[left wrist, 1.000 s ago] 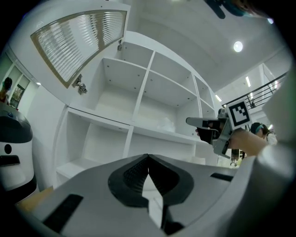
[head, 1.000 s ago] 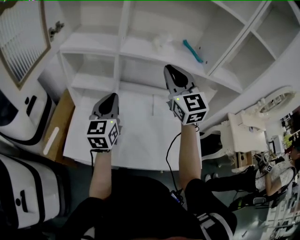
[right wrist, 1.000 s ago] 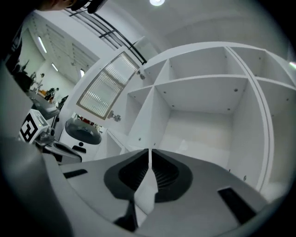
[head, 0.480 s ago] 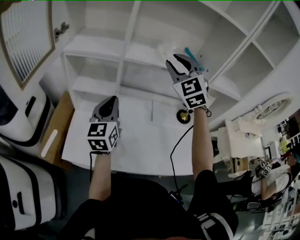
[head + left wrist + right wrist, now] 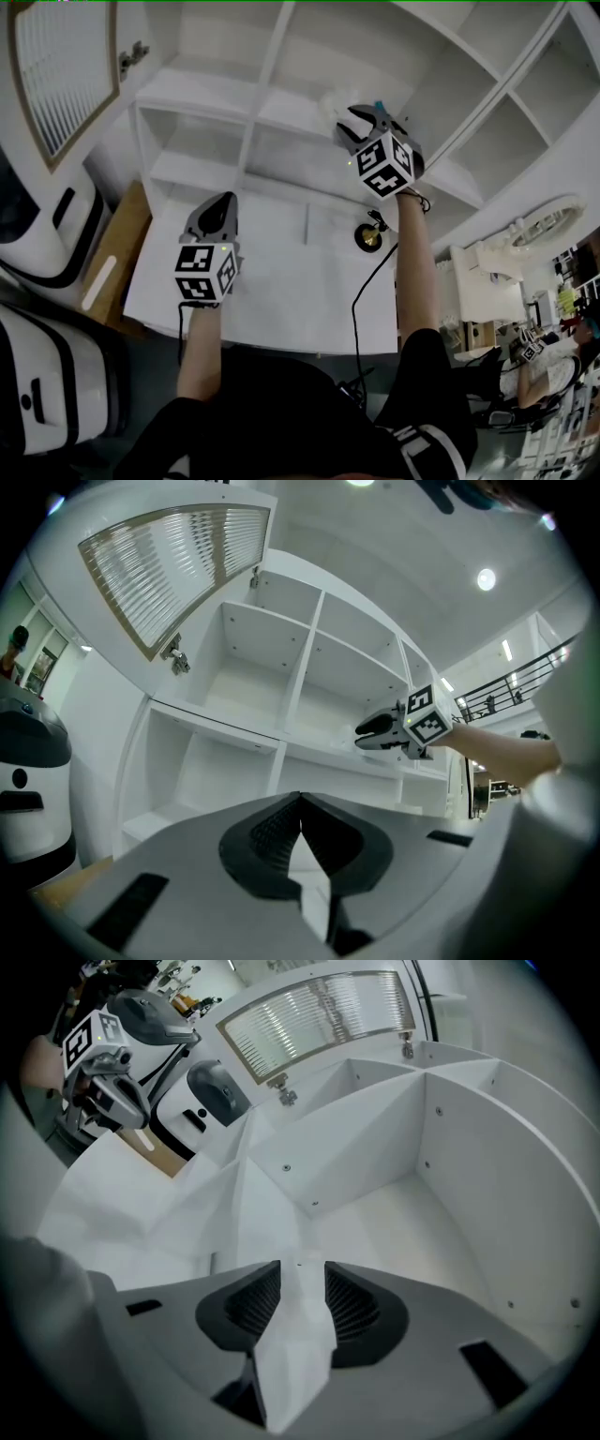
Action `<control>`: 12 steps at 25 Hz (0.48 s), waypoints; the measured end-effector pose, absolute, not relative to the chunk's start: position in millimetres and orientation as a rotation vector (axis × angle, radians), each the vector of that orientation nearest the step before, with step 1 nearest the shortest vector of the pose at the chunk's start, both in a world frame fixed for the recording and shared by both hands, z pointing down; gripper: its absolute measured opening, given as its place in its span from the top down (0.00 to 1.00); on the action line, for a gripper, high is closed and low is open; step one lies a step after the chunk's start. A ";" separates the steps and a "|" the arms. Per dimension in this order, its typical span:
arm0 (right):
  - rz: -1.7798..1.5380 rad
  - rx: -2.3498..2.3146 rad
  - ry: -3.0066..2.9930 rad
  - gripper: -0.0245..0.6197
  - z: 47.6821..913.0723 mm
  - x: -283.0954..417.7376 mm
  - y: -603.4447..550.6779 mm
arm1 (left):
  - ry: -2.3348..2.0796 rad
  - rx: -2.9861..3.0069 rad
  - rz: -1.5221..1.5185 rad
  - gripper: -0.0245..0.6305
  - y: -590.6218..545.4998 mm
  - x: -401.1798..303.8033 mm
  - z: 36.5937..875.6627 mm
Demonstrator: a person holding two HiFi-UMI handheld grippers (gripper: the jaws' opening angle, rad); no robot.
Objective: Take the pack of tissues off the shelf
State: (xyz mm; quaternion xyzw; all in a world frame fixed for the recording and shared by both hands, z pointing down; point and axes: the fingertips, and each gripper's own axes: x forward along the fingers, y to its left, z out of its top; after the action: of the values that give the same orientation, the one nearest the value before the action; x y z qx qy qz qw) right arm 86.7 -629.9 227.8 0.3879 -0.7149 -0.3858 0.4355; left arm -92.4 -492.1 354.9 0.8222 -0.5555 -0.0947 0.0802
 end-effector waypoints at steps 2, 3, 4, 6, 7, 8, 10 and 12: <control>-0.954 0.941 -1.758 0.70 231.6 87.8 -634.3 | -1.665 2.455 -0.281 0.95 -491.2 -93.3 355.8; -0.953 0.925 -1.753 0.70 232.7 87.1 -635.5 | -1.666 2.454 -0.279 0.95 -490.6 -93.6 356.3; -0.954 0.906 -1.751 0.70 233.0 85.9 -635.8 | -1.667 2.453 -0.277 0.95 -490.0 -93.7 356.6; -0.966 0.865 -1.737 0.69 231.8 83.1 -636.0 | -1.668 2.452 -0.274 0.95 -488.7 -94.0 356.9; -0.973 0.842 -1.723 0.68 231.7 82.2 -636.6 | -1.669 2.451 -0.273 0.95 -488.2 -94.4 357.2; -0.974 0.818 -1.710 0.67 232.7 81.7 -637.8 | -1.671 2.449 -0.271 0.95 -487.8 -94.9 357.7; -0.959 0.782 -1.700 0.67 235.1 80.9 -642.0 | -1.674 2.446 -0.267 0.95 -487.0 -96.2 358.5; -0.940 0.775 -1.708 0.67 235.5 80.3 -646.4 | -1.678 2.445 -0.263 0.95 -486.1 -97.2 358.4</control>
State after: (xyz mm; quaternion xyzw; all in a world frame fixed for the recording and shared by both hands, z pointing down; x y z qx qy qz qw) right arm 80.3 -646.4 235.5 0.3202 -0.7057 -0.3885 0.4985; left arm -97.2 -486.1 358.4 0.8185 -0.5618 -0.0879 0.0821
